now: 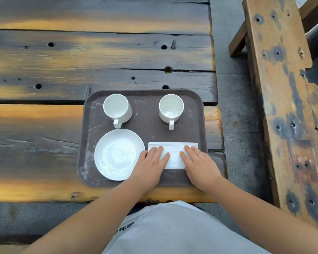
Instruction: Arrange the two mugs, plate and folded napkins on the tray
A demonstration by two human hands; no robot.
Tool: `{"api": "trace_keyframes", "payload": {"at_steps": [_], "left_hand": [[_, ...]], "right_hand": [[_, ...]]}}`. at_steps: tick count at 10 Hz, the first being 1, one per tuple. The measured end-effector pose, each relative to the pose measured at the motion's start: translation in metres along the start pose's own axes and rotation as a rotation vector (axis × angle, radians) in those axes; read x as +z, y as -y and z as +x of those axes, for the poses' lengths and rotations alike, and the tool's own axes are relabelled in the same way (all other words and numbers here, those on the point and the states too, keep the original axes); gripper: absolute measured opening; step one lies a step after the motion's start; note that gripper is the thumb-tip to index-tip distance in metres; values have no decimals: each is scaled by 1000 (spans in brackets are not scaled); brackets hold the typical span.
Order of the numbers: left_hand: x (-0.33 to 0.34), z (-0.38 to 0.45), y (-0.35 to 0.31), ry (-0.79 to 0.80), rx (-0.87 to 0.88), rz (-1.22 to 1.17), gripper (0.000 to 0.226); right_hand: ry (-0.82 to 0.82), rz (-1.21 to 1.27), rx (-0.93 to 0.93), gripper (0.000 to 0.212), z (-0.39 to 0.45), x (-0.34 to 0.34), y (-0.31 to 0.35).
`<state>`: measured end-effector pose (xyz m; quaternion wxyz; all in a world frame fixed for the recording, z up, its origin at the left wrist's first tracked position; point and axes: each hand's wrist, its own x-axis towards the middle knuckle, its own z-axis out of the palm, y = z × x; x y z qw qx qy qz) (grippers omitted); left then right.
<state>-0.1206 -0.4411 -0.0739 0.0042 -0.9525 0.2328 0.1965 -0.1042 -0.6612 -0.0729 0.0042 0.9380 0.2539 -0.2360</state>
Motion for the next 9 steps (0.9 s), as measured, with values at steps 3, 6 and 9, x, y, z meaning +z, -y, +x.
{"api": "trace_keyframes", "payload": {"at_steps": [3,6,9], "left_hand": [[7,-4,4,65,-39,15,73],[-17,-6,12,27,-55,20,78],[-66,-29,52,-208,-284,-106,86]], "right_hand": [[13,-61,74,69,0,2,2],[20,-43,171,77,4,-23,12],[-188,12,202,88,3,-74,38]]}}
